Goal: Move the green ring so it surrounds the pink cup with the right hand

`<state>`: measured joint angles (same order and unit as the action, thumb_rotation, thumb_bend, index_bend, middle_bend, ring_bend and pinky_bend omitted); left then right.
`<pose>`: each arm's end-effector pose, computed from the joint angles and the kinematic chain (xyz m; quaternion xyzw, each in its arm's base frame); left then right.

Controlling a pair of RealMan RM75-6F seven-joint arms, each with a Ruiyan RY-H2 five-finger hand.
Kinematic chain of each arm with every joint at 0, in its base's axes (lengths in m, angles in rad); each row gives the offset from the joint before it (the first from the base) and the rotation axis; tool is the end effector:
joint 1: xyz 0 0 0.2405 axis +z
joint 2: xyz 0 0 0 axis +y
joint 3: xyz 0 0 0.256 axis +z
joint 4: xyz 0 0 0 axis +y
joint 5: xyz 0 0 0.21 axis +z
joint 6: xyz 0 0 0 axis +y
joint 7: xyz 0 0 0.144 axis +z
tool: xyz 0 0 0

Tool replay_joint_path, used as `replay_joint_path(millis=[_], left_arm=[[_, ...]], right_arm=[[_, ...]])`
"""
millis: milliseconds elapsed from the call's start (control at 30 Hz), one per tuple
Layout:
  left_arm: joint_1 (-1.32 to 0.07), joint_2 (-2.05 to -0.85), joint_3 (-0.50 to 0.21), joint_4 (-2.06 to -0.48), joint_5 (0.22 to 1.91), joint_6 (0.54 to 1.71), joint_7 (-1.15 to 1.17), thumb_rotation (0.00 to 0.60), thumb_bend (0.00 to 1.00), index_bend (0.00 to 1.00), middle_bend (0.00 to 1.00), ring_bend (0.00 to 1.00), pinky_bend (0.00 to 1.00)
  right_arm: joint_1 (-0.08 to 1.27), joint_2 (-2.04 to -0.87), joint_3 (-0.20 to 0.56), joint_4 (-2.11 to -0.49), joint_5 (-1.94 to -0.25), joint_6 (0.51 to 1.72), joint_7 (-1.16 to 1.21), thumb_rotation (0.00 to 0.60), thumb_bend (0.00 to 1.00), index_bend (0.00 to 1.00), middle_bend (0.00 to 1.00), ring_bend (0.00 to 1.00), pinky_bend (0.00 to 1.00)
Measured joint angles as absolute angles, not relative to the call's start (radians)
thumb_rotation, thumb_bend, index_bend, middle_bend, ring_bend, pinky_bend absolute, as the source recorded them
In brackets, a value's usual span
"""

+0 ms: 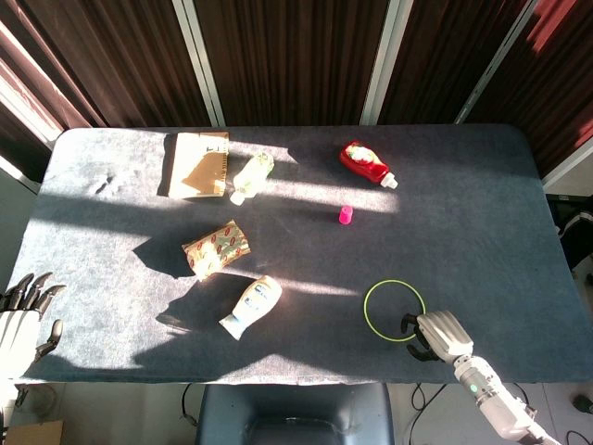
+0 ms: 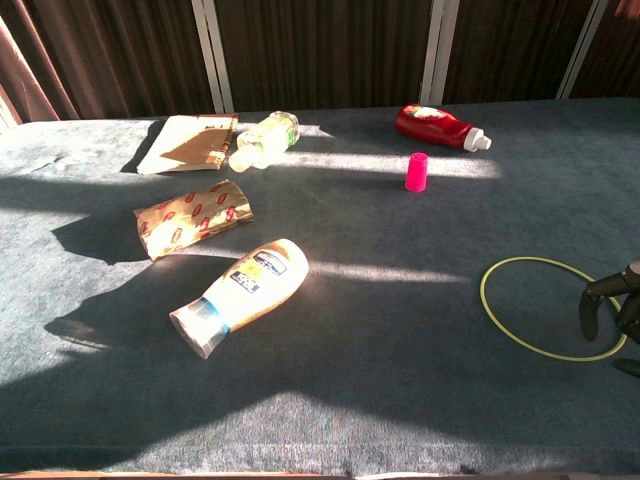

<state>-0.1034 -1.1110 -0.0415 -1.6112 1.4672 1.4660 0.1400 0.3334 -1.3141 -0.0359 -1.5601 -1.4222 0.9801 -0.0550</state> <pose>-0.3144 0.1851 0.1600 -0.6200 -0.3521 -0.3370 0.6149 -0.2883 -0.2139 0.0264 0.7248 -0.4910 0.2729 0.3989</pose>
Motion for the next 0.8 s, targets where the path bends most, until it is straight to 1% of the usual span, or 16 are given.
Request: replay_joint_path(millis=[800], left_arm=[[-0.101, -1.107, -0.043, -1.614, 1.467, 1.467, 0.128, 0.6, 0.47, 0.24, 0.09, 0.01, 0.17]], right_arm=[[0.349, -1.35, -0.036, -1.511, -1.387, 0.964, -0.055, 0.6, 0.44, 0.62, 0.94, 1.0, 1.0]])
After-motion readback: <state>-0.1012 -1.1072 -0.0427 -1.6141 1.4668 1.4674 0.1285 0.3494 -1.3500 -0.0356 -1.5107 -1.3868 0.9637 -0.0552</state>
